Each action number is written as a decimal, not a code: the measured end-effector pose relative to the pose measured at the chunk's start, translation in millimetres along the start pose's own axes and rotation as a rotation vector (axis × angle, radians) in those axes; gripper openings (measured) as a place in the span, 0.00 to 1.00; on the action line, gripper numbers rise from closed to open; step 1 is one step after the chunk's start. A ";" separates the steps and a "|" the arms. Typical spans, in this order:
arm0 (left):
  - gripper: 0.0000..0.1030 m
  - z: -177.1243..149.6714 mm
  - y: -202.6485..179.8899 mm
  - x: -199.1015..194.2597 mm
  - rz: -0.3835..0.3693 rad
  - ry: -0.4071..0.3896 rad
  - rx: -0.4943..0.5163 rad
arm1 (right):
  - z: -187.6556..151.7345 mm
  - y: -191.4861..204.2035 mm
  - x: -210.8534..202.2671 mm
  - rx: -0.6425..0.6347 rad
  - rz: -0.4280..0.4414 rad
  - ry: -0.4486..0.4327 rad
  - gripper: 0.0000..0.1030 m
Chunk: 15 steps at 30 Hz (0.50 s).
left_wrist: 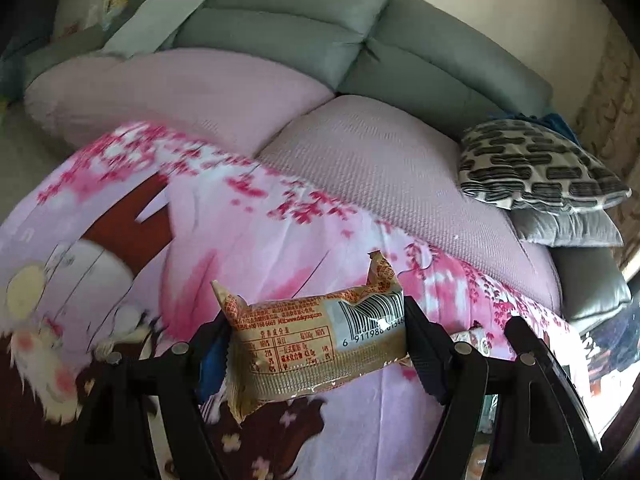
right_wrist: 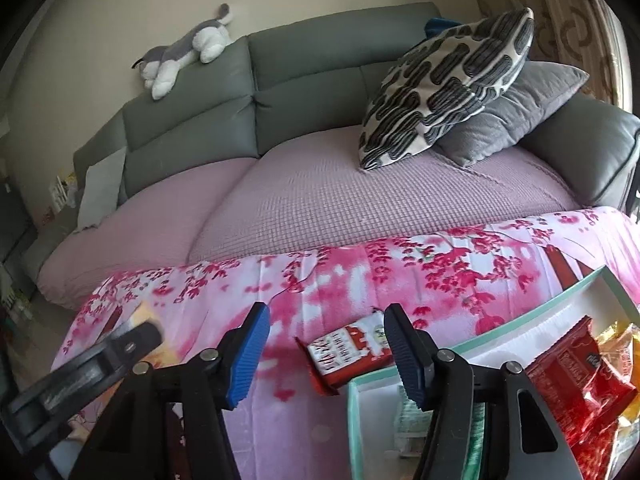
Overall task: Organize snacks
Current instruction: 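Carry the milk biscuit packet and beige packet over the teal tray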
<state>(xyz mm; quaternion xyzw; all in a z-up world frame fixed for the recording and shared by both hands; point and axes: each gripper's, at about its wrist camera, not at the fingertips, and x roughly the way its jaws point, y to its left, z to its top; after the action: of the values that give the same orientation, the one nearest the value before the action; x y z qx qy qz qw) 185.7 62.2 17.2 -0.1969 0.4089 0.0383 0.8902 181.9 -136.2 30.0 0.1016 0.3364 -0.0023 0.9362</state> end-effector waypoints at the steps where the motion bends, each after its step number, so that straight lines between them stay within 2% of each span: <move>1: 0.76 -2.1 3.3 -1.5 0.001 0.007 -0.019 | 0.4 -5.3 1.8 0.013 -0.004 0.007 0.61; 9: 0.76 -21.9 32.7 -3.0 -0.004 0.050 -0.117 | 0.8 -23.8 3.3 0.054 0.017 0.052 0.62; 15: 0.76 -25.8 41.3 2.3 -0.045 0.077 -0.155 | 9.3 -21.5 20.2 0.003 0.017 0.207 0.62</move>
<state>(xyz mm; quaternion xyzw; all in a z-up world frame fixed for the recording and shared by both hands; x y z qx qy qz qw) 159.4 90.0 -12.9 -0.2759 0.4343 0.0423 0.8565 201.8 -157.8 20.2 0.1055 0.4304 0.0158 0.8963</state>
